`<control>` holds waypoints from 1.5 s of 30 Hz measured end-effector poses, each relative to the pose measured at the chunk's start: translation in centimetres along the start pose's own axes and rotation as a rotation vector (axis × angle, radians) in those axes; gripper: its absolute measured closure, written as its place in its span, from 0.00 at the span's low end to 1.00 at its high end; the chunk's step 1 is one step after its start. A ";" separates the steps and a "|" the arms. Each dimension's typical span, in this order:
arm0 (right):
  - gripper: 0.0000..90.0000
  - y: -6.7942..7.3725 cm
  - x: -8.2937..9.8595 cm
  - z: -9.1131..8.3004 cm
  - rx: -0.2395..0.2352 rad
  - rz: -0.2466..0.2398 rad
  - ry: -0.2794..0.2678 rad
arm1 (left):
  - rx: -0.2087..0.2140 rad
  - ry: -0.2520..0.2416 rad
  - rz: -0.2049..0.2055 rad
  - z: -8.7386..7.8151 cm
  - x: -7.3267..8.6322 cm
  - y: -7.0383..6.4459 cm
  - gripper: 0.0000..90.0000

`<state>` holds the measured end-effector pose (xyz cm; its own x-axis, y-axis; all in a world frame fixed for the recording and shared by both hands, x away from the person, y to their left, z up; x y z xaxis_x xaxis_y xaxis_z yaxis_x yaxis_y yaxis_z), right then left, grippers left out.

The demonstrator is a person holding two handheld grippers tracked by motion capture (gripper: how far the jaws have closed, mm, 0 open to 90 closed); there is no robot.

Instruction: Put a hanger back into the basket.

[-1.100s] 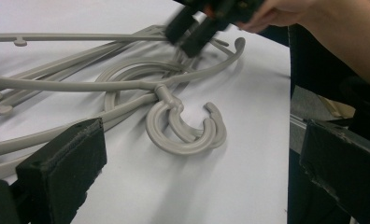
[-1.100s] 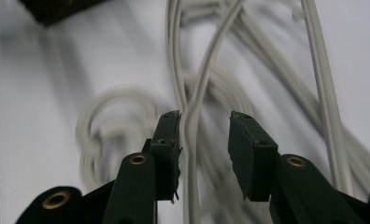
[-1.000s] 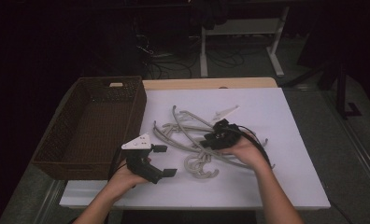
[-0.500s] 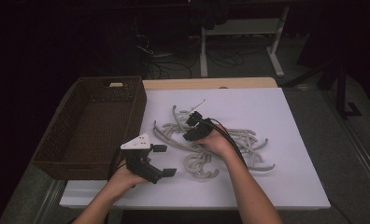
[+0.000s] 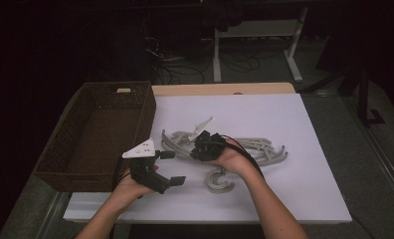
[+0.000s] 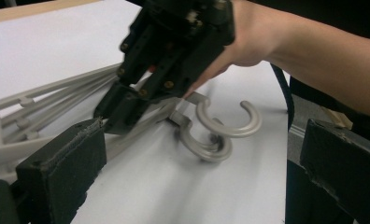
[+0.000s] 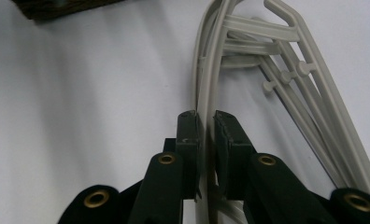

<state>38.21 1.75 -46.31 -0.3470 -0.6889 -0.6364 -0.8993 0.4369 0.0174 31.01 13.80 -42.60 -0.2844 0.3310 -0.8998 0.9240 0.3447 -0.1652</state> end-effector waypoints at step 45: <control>0.20 -3.0 13.3 -12.7 0.146 0.367 -0.213 | 0.004 0.466 0.307 8.3 2.4 2.6 0.30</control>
<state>32.91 -16.07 -45.02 -0.5594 -0.3452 -0.7536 -0.6749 0.7176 0.1723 34.82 8.21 -48.56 -0.0845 0.7695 -0.6330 0.9829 0.1687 0.0739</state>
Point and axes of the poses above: each handheld gripper's, and its own axes: z roughly forward along the jaws, x roughly out of its underside, y roughly to its left, the point moved 7 cm from there along z, roughly forward along the jaws, and after that the axes turned 3 degrees about z, right-handed, at the moved point
